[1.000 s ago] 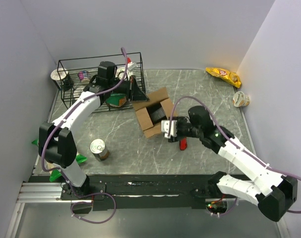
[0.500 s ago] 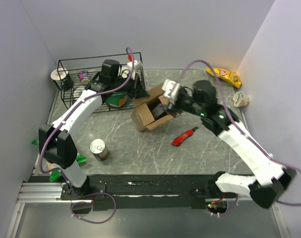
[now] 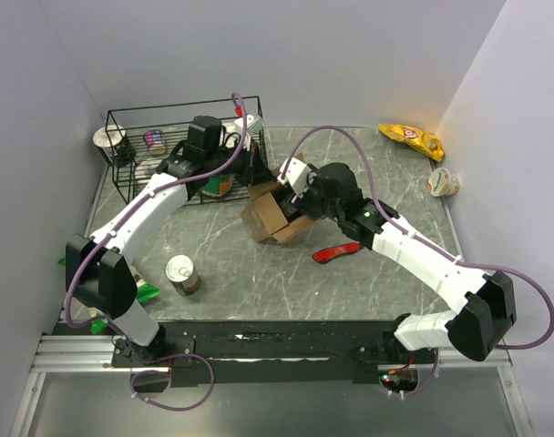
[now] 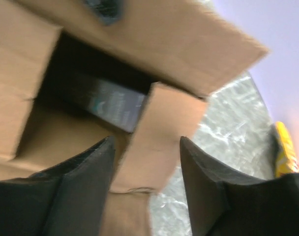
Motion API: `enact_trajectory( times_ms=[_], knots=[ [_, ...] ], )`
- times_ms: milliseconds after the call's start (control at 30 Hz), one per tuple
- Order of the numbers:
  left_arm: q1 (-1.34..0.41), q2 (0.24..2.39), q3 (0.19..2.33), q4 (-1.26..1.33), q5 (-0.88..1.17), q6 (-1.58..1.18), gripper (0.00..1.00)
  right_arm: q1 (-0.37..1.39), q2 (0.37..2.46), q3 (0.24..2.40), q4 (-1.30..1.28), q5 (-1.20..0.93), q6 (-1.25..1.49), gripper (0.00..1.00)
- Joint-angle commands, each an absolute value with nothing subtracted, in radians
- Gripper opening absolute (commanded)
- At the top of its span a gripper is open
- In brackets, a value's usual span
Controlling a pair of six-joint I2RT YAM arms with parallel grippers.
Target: Unpack the express box
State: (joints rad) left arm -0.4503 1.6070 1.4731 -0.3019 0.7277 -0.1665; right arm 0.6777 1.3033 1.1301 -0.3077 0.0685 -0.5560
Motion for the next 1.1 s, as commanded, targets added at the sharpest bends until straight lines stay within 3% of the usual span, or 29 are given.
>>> enact_trajectory(
  times_ms=[0, 200, 367, 600, 867, 1067],
  knots=[
    [-0.449, 1.582, 1.456, -0.281, 0.718, -0.172, 0.01, 0.629, 1.258, 1.190, -0.250, 0.109, -0.525, 0.51],
    [-0.449, 1.588, 1.454, -0.282, 0.735, -0.163, 0.01, 0.543, 1.272, 1.218, -0.290, 0.055, -0.505, 0.46],
    [-0.449, 1.591, 1.453, -0.281, 0.744, -0.158, 0.01, 0.430, 1.305, 1.258, -0.356, -0.119, -0.379, 0.41],
    [-0.449, 1.605, 1.460, -0.267, 0.772, -0.170, 0.01, 0.383, 1.358, 1.252, -0.368, -0.334, -0.311, 0.44],
    [-0.449, 1.623, 1.470, -0.261, 0.805, -0.163, 0.01, 0.332, 1.381, 1.295, -0.434, -0.386, -0.347, 0.47],
    [-0.449, 1.629, 1.480, -0.305, 0.831, -0.101, 0.01, 0.131, 1.434, 1.258, -0.364, -0.814, -0.002, 0.38]
  ],
)
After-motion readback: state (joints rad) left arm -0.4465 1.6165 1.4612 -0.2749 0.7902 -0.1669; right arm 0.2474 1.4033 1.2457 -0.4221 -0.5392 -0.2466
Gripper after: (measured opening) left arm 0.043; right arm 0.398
